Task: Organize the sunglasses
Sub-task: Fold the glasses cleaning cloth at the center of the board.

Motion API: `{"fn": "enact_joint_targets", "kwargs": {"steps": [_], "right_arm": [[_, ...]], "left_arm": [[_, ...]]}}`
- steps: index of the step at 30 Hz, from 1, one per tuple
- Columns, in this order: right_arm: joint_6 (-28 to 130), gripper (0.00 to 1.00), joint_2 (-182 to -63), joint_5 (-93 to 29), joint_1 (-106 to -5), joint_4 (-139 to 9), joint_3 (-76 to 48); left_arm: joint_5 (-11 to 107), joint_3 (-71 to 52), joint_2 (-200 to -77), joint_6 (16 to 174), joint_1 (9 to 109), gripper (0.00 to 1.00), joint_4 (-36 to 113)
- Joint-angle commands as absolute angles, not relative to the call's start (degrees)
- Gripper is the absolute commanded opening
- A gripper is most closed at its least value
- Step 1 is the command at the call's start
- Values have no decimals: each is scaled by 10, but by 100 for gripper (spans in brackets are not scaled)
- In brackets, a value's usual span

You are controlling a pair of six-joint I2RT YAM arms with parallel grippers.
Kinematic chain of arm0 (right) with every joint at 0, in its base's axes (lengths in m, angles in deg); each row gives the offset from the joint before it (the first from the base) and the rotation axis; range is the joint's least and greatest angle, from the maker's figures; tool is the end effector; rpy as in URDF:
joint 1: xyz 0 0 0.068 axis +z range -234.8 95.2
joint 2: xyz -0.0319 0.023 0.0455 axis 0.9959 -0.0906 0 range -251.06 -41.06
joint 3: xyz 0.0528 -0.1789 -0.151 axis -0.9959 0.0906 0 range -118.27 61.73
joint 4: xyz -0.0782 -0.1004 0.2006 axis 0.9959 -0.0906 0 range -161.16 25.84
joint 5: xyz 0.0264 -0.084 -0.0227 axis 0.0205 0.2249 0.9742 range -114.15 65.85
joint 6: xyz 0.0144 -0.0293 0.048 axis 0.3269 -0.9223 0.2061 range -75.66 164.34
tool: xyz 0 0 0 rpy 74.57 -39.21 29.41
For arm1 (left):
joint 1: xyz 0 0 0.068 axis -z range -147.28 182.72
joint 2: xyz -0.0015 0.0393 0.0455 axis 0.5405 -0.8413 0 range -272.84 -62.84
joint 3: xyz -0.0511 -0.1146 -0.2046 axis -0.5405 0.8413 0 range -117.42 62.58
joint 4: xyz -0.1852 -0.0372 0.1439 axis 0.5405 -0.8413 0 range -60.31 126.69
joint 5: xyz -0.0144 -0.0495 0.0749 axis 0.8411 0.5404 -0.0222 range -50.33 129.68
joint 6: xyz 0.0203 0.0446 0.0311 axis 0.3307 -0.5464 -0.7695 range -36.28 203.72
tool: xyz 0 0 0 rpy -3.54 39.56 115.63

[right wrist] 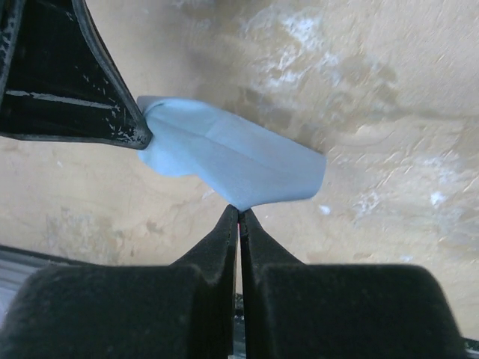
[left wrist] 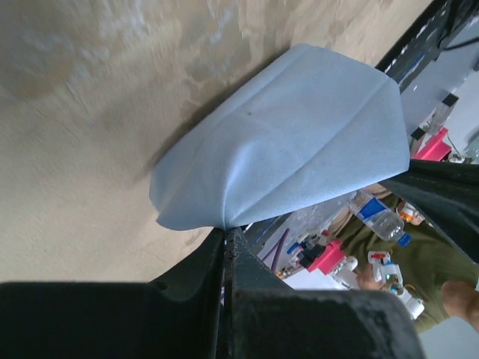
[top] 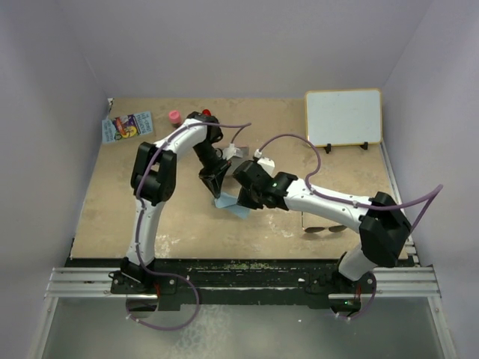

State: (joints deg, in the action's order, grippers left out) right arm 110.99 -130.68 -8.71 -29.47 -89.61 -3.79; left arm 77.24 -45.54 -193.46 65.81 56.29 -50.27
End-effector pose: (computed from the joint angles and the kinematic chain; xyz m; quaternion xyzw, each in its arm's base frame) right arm 0.1896 0.2546 0.2218 0.1379 0.9207 0.2385 0.2764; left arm 0.3194 -0.1670 0.1587 -0.2796 -0.8919 0.3091 0.1755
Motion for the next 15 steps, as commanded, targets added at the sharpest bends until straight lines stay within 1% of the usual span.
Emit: {"fn": "enact_joint_targets", "kwargs": {"steps": [1, 7, 15], "right_arm": [[1056, 0, -1325, -78, -306, -894, -71], [1033, 0, -1357, -82, -327, -878, -75], [1018, 0, -1388, -94, -335, -856, -72]], "left_arm": [[799, -533, -1962, 665, 561, 4, -518], [783, -591, -1998, 662, 561, 4, -518], [787, -633, -2037, 647, 560, 4, -517]]}}
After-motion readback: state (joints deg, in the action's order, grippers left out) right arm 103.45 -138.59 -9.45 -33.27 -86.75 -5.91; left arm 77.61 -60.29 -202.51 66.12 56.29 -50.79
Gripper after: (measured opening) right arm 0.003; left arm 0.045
